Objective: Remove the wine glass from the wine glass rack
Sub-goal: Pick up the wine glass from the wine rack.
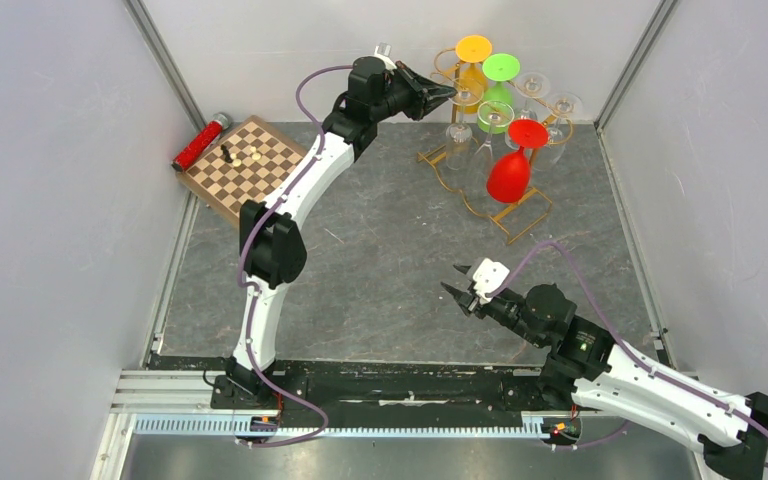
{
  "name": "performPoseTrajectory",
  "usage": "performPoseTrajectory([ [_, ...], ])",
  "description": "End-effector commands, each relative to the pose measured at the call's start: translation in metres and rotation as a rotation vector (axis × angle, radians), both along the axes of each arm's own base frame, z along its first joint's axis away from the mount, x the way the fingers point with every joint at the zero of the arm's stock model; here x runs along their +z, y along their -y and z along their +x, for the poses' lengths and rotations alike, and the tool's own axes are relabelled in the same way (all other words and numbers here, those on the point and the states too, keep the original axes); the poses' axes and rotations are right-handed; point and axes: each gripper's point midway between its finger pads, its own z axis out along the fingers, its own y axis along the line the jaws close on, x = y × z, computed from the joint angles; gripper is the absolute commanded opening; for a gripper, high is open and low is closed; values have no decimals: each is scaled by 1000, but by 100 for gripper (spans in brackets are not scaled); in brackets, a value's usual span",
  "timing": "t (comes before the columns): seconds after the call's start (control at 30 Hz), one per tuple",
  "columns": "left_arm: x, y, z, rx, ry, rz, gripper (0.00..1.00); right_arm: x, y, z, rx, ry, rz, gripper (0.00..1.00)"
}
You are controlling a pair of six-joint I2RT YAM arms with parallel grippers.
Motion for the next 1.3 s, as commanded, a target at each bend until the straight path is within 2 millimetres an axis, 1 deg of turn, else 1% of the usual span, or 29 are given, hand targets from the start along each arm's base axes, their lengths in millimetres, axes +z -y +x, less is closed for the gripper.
performPoseTrajectory([
  [0.0, 65, -9, -23, -29, 98, -65, 2, 13, -3, 1, -6, 18, 50, 46],
  [0.37, 81, -15, -30, -25, 128, -69, 2, 13, -4, 0, -11, 11, 52, 46],
  [1.1, 94, -23, -42, -29, 155, -67, 2, 14, -4, 1, -20, 0, 57, 46],
  [1.27, 94, -25, -44, -28, 158, -61, 2, 15, -4, 1, -25, -4, 61, 46],
])
